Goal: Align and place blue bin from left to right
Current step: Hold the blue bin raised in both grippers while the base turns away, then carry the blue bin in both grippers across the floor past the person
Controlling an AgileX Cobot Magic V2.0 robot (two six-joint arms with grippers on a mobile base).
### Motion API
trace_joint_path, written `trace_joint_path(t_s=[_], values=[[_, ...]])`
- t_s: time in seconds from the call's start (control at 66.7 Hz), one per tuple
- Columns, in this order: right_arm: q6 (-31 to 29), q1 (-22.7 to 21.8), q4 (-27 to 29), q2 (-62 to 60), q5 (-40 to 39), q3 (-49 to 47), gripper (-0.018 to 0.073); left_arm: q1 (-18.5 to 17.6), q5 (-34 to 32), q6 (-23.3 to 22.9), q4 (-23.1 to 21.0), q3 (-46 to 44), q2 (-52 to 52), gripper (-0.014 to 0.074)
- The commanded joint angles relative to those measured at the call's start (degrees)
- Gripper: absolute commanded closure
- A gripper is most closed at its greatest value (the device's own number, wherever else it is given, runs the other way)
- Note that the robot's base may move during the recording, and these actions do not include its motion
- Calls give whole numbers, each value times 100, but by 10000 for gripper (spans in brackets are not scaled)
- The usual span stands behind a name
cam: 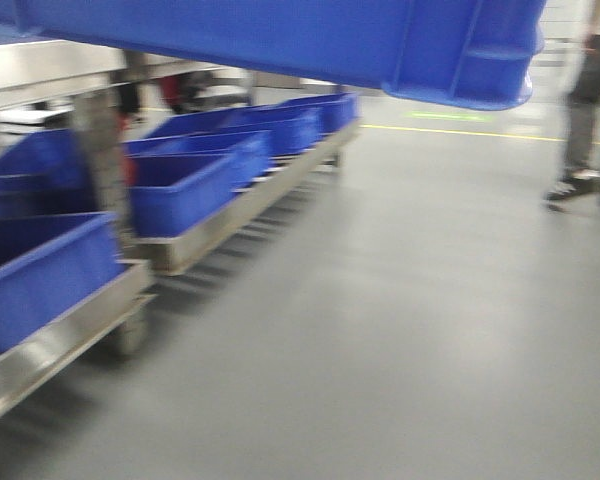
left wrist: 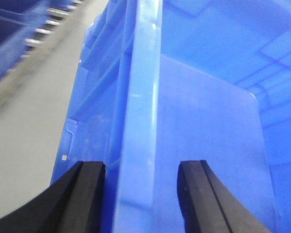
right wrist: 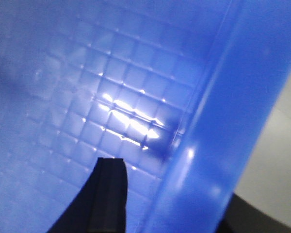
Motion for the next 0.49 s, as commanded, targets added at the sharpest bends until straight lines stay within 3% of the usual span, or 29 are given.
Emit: trace_joint_path(t_s=[0.0,0.48], values=[[57,58,444,-52,-527,-101,629,-125,-628,88,-606,-114,-174,708],[57,58,444,-52,-527,-101,629,-125,-628,88,-606,-114,-174,708]])
